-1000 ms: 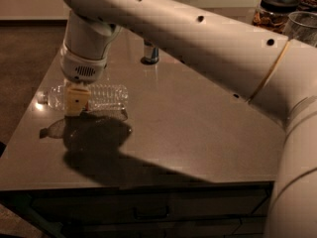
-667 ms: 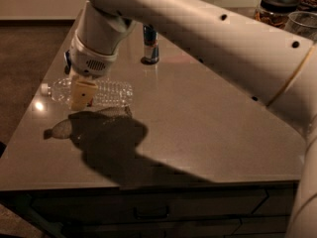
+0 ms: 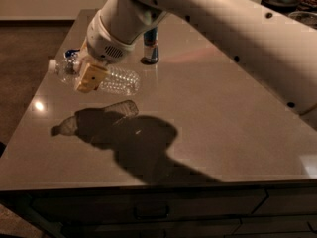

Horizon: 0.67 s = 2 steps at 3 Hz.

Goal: Place water bottle upright

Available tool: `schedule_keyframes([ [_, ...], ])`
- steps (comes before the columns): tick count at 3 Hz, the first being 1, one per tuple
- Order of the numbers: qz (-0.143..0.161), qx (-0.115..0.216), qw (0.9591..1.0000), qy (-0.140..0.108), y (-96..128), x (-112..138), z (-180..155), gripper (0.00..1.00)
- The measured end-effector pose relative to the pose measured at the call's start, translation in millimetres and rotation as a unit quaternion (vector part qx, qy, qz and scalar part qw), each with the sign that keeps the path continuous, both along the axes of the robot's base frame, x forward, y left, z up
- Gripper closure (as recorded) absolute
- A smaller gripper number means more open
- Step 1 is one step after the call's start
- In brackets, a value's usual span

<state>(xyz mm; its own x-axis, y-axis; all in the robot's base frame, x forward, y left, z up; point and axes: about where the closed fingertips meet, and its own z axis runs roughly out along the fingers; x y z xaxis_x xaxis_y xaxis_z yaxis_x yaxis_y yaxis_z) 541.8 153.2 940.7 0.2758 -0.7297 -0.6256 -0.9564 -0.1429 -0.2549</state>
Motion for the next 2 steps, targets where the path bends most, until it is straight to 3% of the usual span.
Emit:
schedule_keyframes([
  [2, -0.039, 0.073, 0.9962, 0.029, -18.4, 31.3, 35.3, 1.0],
])
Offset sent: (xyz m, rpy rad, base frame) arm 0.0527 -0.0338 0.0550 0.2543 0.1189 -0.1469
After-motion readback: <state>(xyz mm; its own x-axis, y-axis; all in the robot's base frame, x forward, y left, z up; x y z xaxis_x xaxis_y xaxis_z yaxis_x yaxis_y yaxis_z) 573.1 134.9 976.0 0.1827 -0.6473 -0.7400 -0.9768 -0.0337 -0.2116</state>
